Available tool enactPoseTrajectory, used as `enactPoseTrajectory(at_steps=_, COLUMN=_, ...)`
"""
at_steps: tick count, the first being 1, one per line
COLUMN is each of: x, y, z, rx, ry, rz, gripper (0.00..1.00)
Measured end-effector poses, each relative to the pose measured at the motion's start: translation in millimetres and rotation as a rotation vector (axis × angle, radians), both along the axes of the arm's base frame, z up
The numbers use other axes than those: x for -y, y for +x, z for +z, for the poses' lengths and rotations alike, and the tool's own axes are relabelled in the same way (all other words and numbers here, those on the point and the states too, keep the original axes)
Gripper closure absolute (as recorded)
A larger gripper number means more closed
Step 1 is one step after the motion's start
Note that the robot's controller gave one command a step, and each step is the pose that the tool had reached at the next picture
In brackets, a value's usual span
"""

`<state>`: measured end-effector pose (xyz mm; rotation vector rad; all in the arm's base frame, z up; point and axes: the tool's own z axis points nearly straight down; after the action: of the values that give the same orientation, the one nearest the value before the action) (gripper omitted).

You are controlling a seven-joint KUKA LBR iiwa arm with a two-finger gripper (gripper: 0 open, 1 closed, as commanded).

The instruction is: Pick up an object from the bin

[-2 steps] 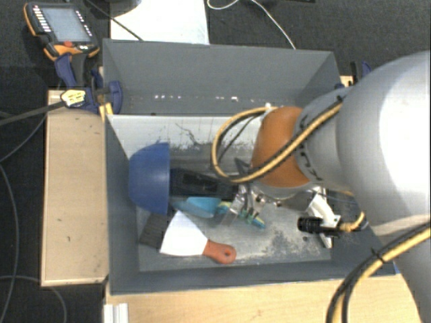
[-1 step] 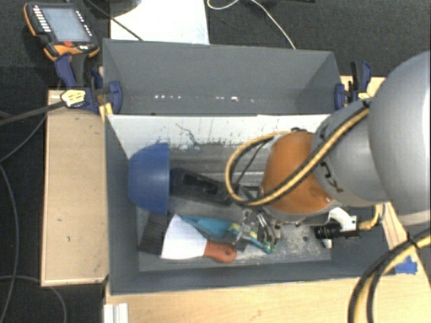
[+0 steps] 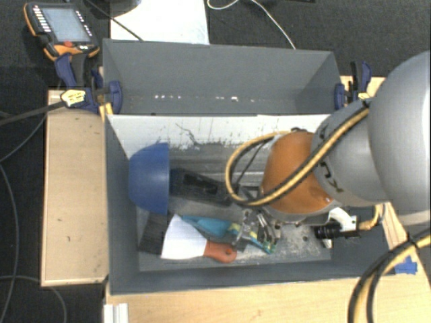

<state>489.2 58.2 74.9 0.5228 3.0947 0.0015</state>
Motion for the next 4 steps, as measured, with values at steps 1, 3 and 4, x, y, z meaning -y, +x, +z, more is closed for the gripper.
enactPoseTrajectory(at_steps=1, x=-19.4, y=2.8, z=-4.4, rx=0.005, ry=0.001, rz=-0.004, gripper=1.0)
enactPoseTrajectory(at_steps=3, x=-52.8, y=20.3, z=-4.5, rx=0.008, ry=0.001, rz=-0.01, gripper=1.0)
enactPoseTrajectory(at_steps=4, x=-59.4, y=25.6, z=-4.6, rx=0.005, ry=0.001, rz=0.007, gripper=1.0)
